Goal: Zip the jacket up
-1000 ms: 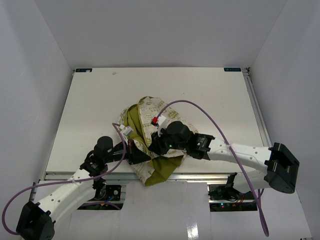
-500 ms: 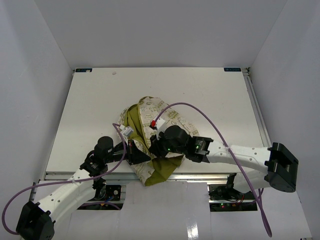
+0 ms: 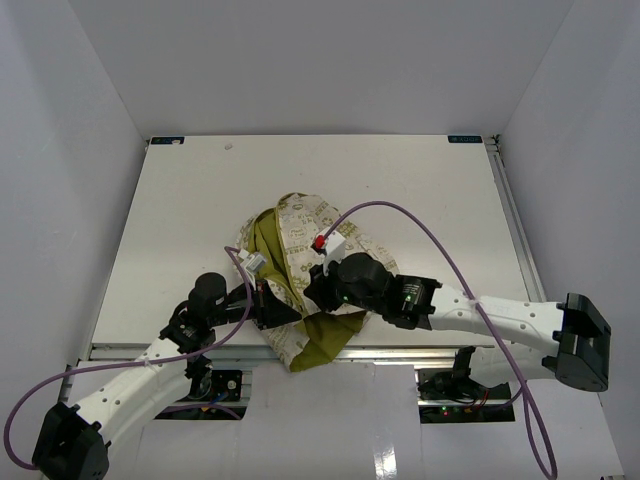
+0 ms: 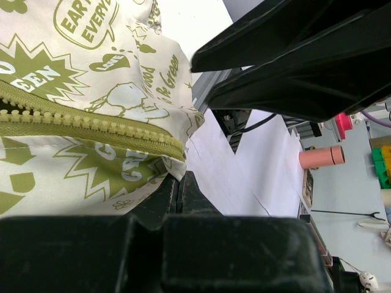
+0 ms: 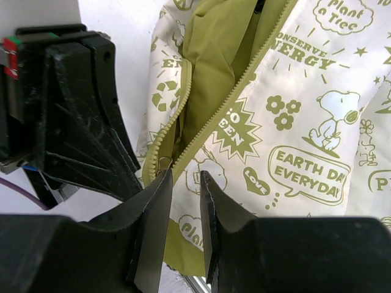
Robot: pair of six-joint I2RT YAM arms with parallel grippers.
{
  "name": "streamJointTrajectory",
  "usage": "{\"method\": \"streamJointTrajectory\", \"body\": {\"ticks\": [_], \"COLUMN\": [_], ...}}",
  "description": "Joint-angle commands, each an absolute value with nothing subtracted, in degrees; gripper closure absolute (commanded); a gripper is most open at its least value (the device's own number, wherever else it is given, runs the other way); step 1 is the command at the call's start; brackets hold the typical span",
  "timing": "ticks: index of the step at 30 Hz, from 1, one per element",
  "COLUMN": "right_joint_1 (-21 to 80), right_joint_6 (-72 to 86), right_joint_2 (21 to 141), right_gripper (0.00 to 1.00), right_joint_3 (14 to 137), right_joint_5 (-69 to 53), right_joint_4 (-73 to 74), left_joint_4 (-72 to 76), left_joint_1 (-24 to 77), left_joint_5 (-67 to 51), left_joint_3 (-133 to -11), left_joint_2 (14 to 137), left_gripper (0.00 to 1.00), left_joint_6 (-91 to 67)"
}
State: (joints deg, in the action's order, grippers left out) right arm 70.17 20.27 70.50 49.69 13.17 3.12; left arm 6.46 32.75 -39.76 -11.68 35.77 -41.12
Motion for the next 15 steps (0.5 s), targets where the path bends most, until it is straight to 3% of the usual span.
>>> {"method": "streamJointTrajectory", "body": {"ticks": [1, 15], "right_joint_1": [70.90, 74.30], "right_joint_6": [20.65, 20.86], "right_joint_2": [68.73, 72.81], "right_gripper": [0.69, 0.69], "right_joint_3": [48.84, 51.37], "right_joint_5": [12.67, 13.15], "right_joint_4": [1.78, 2.99], "left_joint_4": [6.68, 6.50], "left_joint_1": [32.87, 32.87], "left_joint_5": [-39.29, -39.20], "left_joint_3": [-12.30, -12.39], "left_joint_2": [35.22, 35.31], "left_gripper": [1.00, 1.00], "left_joint_6": [-40.37, -40.25]}}
